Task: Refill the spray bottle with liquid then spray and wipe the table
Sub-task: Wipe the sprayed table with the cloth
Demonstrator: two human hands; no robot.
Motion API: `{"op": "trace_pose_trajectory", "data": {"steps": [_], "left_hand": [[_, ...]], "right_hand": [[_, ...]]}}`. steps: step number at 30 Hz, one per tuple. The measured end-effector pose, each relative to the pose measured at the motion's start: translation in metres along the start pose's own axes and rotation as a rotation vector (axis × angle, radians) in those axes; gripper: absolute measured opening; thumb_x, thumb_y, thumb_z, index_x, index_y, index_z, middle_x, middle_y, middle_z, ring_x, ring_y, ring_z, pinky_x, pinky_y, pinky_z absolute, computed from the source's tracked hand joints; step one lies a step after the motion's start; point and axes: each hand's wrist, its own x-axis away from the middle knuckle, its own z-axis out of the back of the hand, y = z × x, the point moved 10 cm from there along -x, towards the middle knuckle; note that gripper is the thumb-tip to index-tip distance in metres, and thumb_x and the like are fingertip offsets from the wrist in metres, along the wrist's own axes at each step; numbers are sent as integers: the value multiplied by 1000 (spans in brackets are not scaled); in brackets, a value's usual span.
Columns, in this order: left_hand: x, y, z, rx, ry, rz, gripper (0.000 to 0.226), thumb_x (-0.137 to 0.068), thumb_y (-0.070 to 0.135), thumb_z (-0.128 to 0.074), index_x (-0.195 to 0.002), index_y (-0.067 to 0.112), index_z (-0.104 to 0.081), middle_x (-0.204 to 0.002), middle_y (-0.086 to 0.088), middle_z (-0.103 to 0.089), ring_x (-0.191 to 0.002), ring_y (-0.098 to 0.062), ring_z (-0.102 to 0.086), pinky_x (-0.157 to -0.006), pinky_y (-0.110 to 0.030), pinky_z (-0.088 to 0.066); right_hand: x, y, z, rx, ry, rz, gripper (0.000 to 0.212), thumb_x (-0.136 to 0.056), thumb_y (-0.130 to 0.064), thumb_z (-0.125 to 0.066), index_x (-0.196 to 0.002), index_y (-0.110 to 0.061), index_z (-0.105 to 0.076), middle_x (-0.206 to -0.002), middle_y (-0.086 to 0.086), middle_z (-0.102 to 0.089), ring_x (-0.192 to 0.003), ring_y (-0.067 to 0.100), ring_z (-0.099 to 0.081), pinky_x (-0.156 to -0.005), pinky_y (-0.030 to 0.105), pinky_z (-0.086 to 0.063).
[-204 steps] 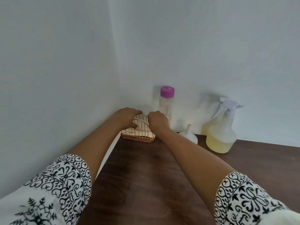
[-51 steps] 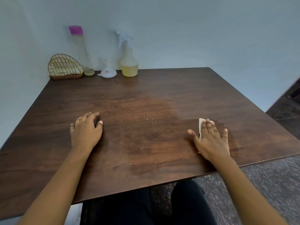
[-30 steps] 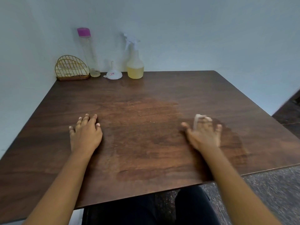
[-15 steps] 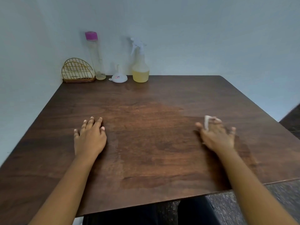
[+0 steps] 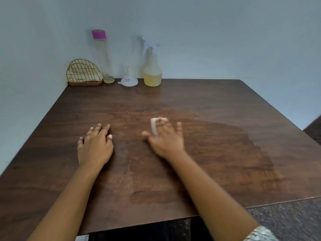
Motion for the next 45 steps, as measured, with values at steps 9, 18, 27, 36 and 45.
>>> {"op": "trace_pose_trajectory", "data": {"steps": [9, 18, 27, 36, 45], "left_hand": [[-21, -6, 9, -98, -85, -146, 47, -96, 50, -38, -142, 39, -39, -152, 6, -34, -140, -23, -26, -108, -47, -25], [-28, -24, -2, -98, -68, -24, 53, -97, 53, -26, -148, 38, -25, -160, 3, -17, -148, -22, -10, -116, -52, -11], [-31, -21, -3, -99, -69, -19, 53, -98, 51, -25, -149, 36, -24, -161, 2, -16, -148, -22, -9, -116, -53, -10], [-33, -26, 0, -79, -49, 15, 53, -98, 50, -27, -149, 34, -24, -161, 4, -16, -149, -20, -8, -117, -54, -7], [-38, -44, 17, -113, -19, 42, 48, -100, 42, -30, -147, 36, -29, -157, 1, -27, -143, -28, -24, -112, -47, -24]], "right_hand": [[4, 198, 38, 88, -19, -537, 88, -87, -71, -8, -151, -10, -4, -160, 7, -4, -148, 20, 1, -117, 53, 4], [-47, -59, -11, -8, -61, 100, 85, -89, -69, -11, -152, -12, -3, -161, 3, -2, -148, 16, 3, -113, 48, 16], [-20, 247, 45, 77, -46, -576, 87, -86, -72, -6, -152, -16, -8, -161, 3, -5, -148, 18, -4, -116, 57, 2], [-90, -61, -8, -4, -28, -26, 89, -88, -70, -10, -151, -7, -3, -160, 8, -5, -148, 22, 2, -115, 49, 11], [-91, 69, 15, 69, -27, -308, 88, -87, -71, -2, -152, -11, -2, -161, 4, -3, -148, 18, 0, -116, 53, 7]]}}
